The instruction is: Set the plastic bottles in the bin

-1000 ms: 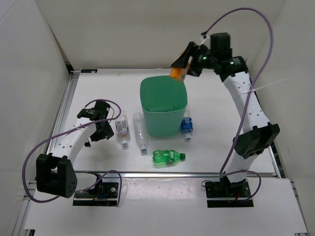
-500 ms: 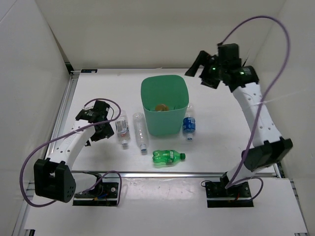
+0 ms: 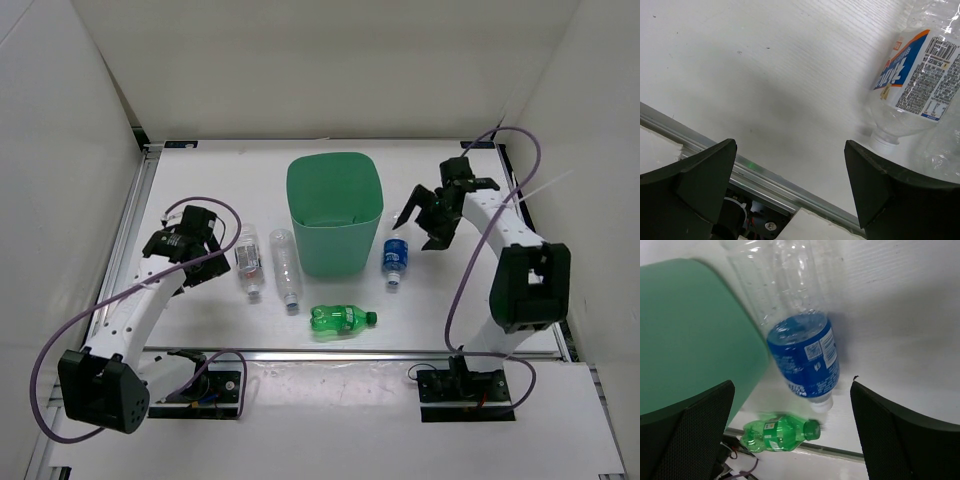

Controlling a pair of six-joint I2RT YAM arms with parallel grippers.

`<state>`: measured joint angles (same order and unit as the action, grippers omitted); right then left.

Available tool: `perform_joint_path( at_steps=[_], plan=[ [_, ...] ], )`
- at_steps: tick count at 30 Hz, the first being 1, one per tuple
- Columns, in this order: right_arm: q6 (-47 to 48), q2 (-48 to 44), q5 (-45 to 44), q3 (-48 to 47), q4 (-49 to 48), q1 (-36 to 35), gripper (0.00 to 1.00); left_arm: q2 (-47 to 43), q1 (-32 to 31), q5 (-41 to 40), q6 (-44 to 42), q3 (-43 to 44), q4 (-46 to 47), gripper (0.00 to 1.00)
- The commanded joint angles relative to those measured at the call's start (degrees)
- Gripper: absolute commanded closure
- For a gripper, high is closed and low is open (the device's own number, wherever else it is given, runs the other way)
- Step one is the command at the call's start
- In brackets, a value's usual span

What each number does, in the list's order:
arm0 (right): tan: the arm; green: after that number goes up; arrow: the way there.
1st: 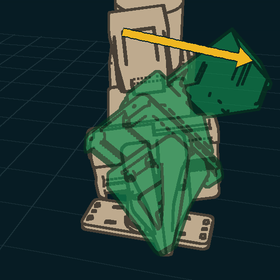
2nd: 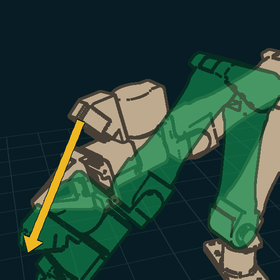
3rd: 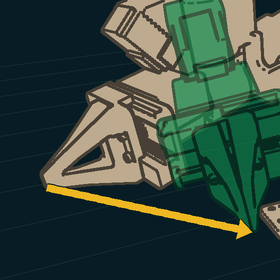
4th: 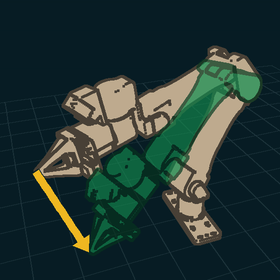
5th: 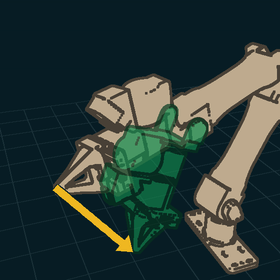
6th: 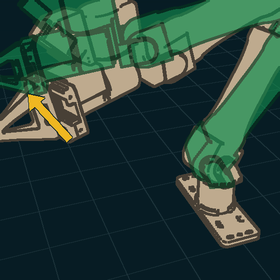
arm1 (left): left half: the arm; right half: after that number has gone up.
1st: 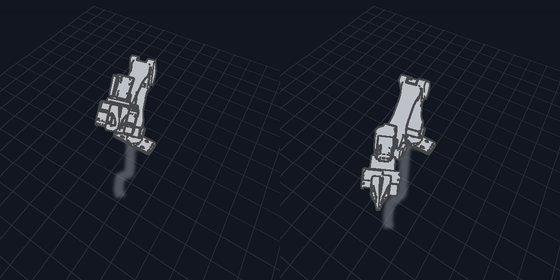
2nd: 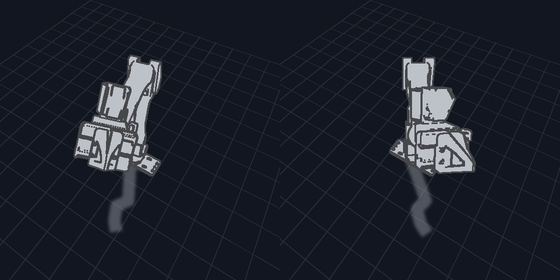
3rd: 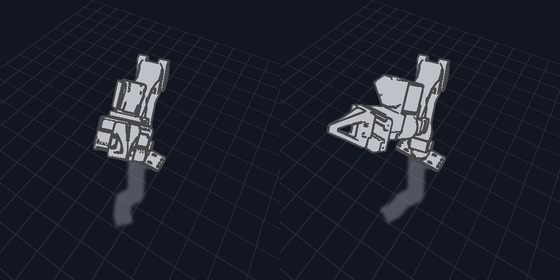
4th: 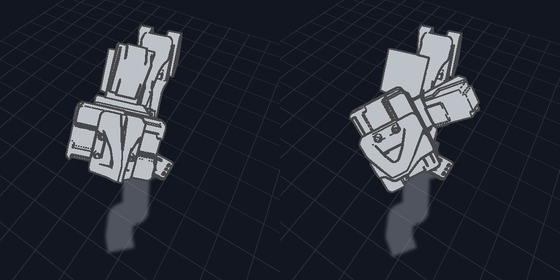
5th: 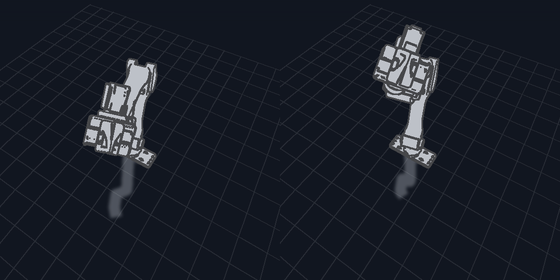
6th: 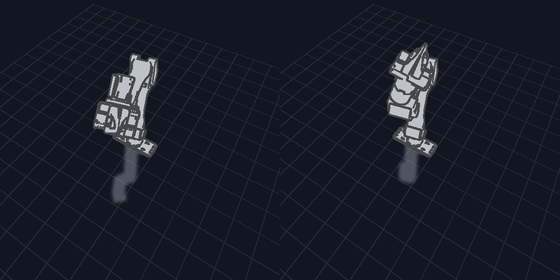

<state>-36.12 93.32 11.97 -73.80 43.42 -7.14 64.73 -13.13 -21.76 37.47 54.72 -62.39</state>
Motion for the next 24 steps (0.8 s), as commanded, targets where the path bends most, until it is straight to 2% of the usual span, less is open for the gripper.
perform_joint_path(
  at_steps=[1, 7, 13, 17, 18, 19, 20, 24],
  plan=[
    [4.6, 2.4, 2.4, -0.6, -4.2, -0.2, 0.00, -1.9, -0.2, 0.9, -0.6, 0.4, 1.0, 0.00],
    [7.0, 10.7, 1.2, -4.8, -5.5, -1.3, 0.00, -1.9, -0.2, 0.9, -0.6, -0.1, 1.0, 0.00],
    [6.5, 23.3, -1.9, -11.8, 0.4, -3.0, 0.00, -0.6, -0.2, 0.9, -0.6, -0.1, 0.5, 0.00],
    [6.4, 23.9, -3.5, -9.9, 0.4, -3.5, 0.21, 0.6, -0.2, 0.9, -0.6, -0.1, 0.5, 0.00],
    [6.4, 23.4, -4.1, -9.2, 0.4, -3.5, 0.31, 0.6, -0.2, 0.9, -0.6, -0.1, 0.5, 0.00],
    [6.4, 22.9, -4.6, -8.1, 0.4, -3.5, 0.34, 0.6, -0.2, 0.9, -0.6, -0.1, 0.5, 0.00],
    [6.4, 21.2, -5.1, -8.1, 0.4, -2.8, 0.37, 0.6, -0.2, 0.3, -0.6, -0.1, 0.5, 0.00],
    [2.8, 13.7, -6.8, -8.2, 1.0, 0.4, 0.58, 1.1, -0.2, -0.2, -0.1, -0.1, 0.0, 0.00]
  ],
)
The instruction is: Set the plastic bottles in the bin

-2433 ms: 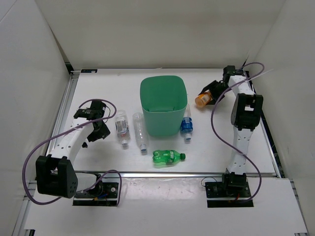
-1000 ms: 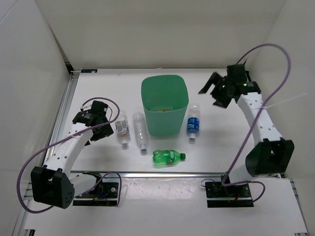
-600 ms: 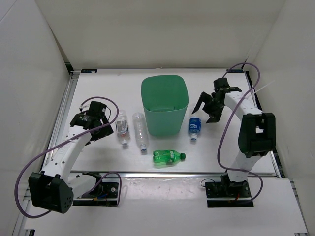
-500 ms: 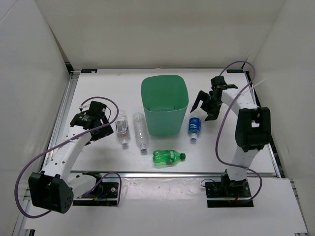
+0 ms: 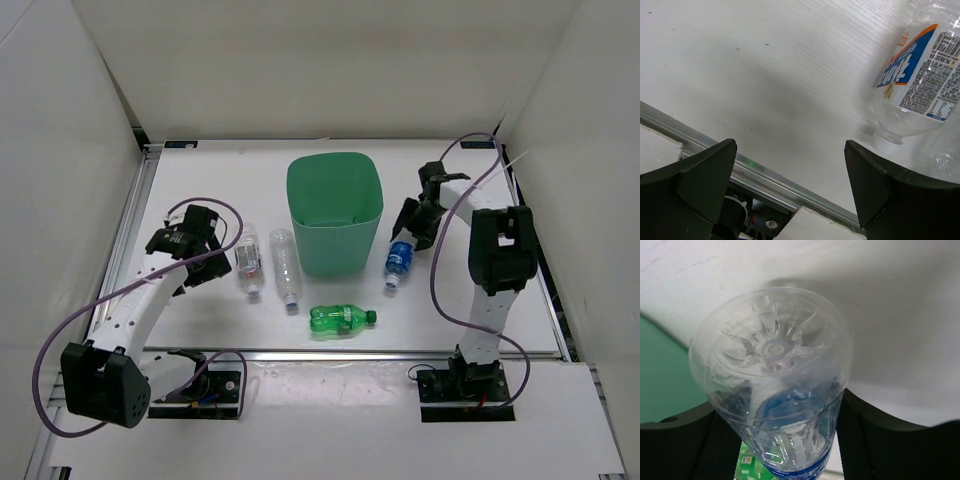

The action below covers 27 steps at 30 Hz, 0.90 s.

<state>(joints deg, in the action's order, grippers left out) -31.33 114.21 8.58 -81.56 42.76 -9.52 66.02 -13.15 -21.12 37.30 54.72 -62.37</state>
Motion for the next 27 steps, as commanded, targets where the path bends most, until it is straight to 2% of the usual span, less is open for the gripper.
perform_joint_path(
  at_steps=[1, 6, 8, 11, 14, 17, 18, 22, 26, 27],
  plan=[
    [-2.8, -10.7, -4.0, -1.4, 3.1, 4.4, 0.61, -0.2, -0.2, -0.8, 0.1, -0.1, 0.0, 0.00],
    [-6.9, -18.7, -3.7, -14.3, 9.4, 8.9, 0.66, 1.5, -0.2, -0.8, 0.1, 0.4, 0.0, 0.00],
    [-8.8, -22.0, -1.3, -20.1, 8.7, 8.9, 0.67, 2.0, -0.2, -0.8, 0.6, 0.4, 0.0, 0.00],
    [-10.3, -26.7, 4.8, -22.7, 3.3, 8.9, 0.69, 3.1, -0.2, -0.8, 0.6, 0.4, 0.0, 0.00],
    [-11.8, -28.6, 8.1, -26.2, -5.6, 5.1, 0.69, 3.6, -0.2, -0.8, 0.1, 0.4, 0.5, 0.00],
    [-5.8, -25.8, 8.1, -32.6, -5.7, -1.6, 0.69, 4.1, -0.2, -0.8, 0.1, 0.4, 1.0, 0.00],
    [-3.7, -24.8, 5.3, -34.4, -5.7, -5.9, 0.69, 4.1, -0.2, -0.8, 0.1, 0.4, 1.0, 0.00],
    [2.8, -19.2, -2.8, -38.5, -4.5, -14.9, 0.67, 4.1, -0.2, -0.3, 0.1, 0.4, 1.5, 0.00],
    [7.2, -15.5, -10.7, -41.0, -1.5, -19.7, 0.30, 4.1, -0.2, -0.3, 0.1, 0.4, 1.5, 0.00],
    [7.2, -15.5, -11.3, -41.0, -1.5, -19.7, 0.15, 3.6, -0.2, -0.3, 0.1, 0.4, 1.5, 0.00]
  ],
)
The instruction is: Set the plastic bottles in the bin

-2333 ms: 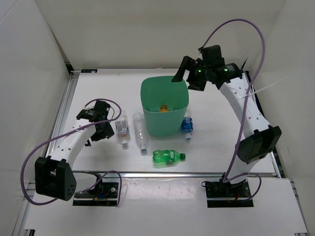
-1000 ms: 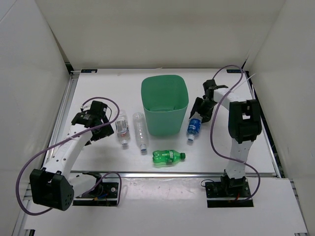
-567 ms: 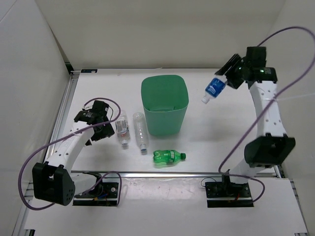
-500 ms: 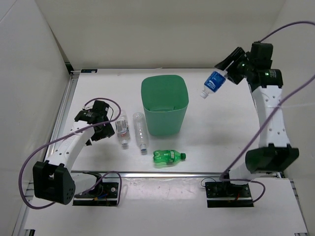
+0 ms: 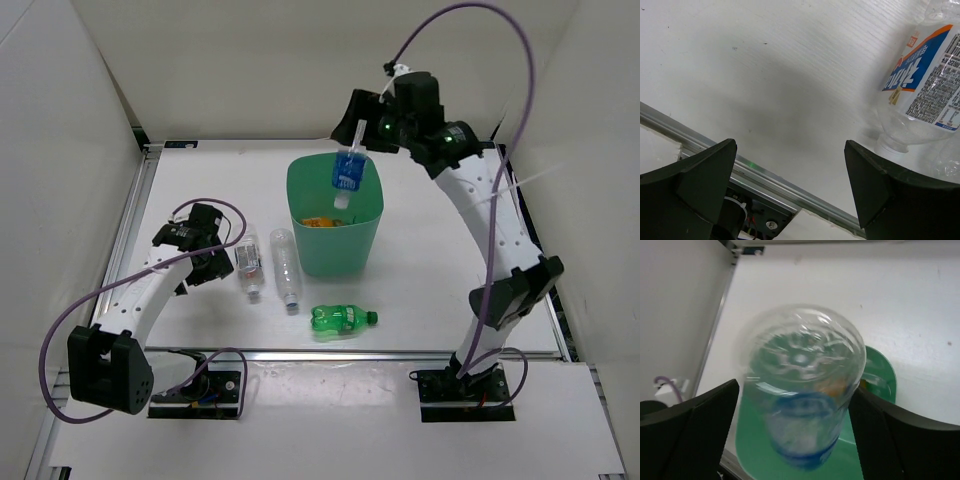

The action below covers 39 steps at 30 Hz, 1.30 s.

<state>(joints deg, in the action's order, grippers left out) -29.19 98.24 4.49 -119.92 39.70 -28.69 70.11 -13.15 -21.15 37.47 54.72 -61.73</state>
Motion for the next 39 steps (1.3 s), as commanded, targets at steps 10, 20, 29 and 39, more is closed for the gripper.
perform_joint_path(
  at_steps=[10, 20, 29, 39],
  plan=[
    [2.6, -5.0, -13.0, -5.1, 8.8, -0.6, 0.00, 4.6, -0.2, 9.4, -1.4, 9.4, 9.0, 0.00],
    [2.0, -9.3, -11.3, -3.0, 13.9, 0.6, 0.00, 20.0, -0.2, 18.9, -6.1, 16.4, 16.5, 0.00],
    [3.1, -13.0, -8.6, -0.5, 15.0, 3.6, 0.00, 28.6, -0.2, 21.0, -6.6, 13.8, 19.6, 0.00],
    [2.6, -14.1, -4.0, 2.8, 15.0, 6.6, 0.00, 30.2, -0.2, 21.1, -5.5, 15.9, 19.4, 0.35]
  ],
)
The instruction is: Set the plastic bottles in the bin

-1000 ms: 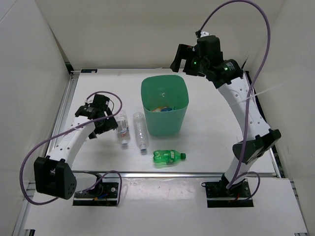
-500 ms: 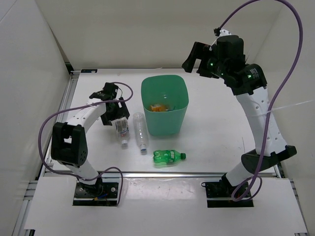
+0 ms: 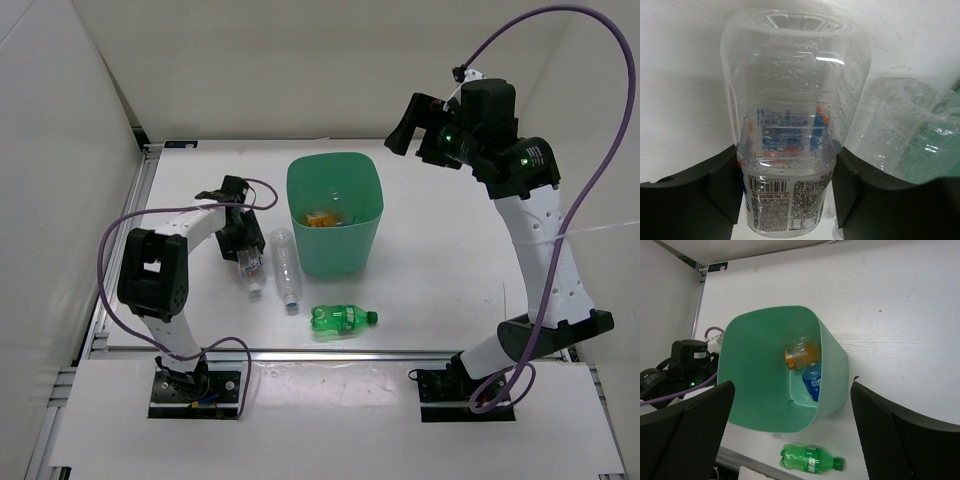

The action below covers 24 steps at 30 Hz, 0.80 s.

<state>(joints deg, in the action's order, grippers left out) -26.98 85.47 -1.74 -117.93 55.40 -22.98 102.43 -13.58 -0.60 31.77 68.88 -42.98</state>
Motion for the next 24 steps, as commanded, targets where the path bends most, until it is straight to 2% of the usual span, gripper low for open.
perform_joint_path(
  at_steps=[1, 5, 11, 15, 18, 20, 24],
  plan=[
    [0.4, -1.4, 2.3, 0.9, -0.7, 0.9, 0.00, -3.2, 0.2, 0.5, 0.7, 3.0, 0.6, 0.39],
    [-0.7, -1.4, 2.3, 2.0, -0.7, 1.5, 0.00, -10.1, 2.1, -2.6, 4.0, 10.3, -2.6, 0.51],
    [-1.9, -0.8, 3.6, 2.0, -0.7, 2.8, 0.00, -13.4, 2.1, -4.7, 7.3, 29.7, -7.8, 0.54],
    [-3.0, -0.8, 4.1, 2.6, -0.7, 3.9, 0.00, -13.9, 2.1, -0.9, 8.7, 39.6, -7.1, 0.55],
    [-3.5, -0.8, 4.6, 3.1, -0.7, 4.4, 0.00, -13.1, 0.1, 3.9, 9.3, 44.5, -2.9, 0.54],
    [-3.5, -0.8, 4.6, 3.7, -0.7, 5.1, 0.00, -11.4, -3.7, 6.7, 8.1, 48.9, -0.4, 0.52],
    [-4.1, -1.9, 5.3, 5.0, -0.7, 6.9, 0.00, -4.9, -12.7, 5.7, 3.7, 56.9, -0.3, 0.46]
  ],
)
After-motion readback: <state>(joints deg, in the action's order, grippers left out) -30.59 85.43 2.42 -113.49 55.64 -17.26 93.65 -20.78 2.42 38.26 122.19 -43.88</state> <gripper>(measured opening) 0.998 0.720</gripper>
